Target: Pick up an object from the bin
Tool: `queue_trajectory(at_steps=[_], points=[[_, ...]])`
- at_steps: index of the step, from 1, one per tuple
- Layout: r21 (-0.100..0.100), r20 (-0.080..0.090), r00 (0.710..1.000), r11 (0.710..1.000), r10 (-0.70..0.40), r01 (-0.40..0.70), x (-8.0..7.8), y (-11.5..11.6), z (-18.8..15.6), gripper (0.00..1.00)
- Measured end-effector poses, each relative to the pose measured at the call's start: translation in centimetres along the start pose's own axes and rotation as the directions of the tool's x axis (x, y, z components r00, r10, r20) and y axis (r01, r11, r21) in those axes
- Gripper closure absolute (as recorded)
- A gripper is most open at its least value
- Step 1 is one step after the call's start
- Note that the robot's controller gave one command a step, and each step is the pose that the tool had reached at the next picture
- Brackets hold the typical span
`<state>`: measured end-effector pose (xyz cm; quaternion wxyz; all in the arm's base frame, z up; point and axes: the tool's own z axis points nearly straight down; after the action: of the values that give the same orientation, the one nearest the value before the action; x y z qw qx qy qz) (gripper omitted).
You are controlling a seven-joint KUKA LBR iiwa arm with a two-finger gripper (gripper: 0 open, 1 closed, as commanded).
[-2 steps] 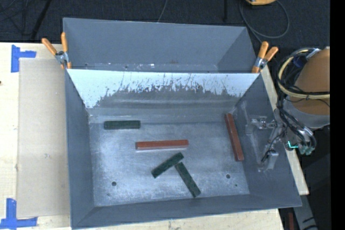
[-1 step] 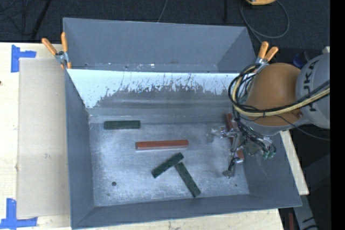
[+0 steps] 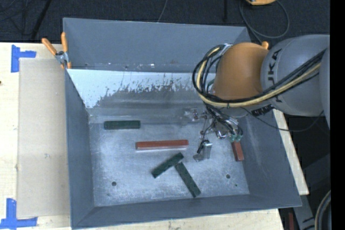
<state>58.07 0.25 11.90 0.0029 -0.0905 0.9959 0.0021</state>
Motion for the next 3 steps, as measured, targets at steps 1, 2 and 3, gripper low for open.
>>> queue_trajectory(at_steps=[1,2,3], points=[[0.001,-0.012,0.998,0.998,-0.062,0.062,0.22,4.67,4.82,0.0],[0.004,0.004,0.998,0.998,-0.061,0.061,-0.22,4.49,4.27,1.0],[0.003,-0.002,0.998,0.998,-0.062,0.062,-0.01,4.48,4.51,0.0]])
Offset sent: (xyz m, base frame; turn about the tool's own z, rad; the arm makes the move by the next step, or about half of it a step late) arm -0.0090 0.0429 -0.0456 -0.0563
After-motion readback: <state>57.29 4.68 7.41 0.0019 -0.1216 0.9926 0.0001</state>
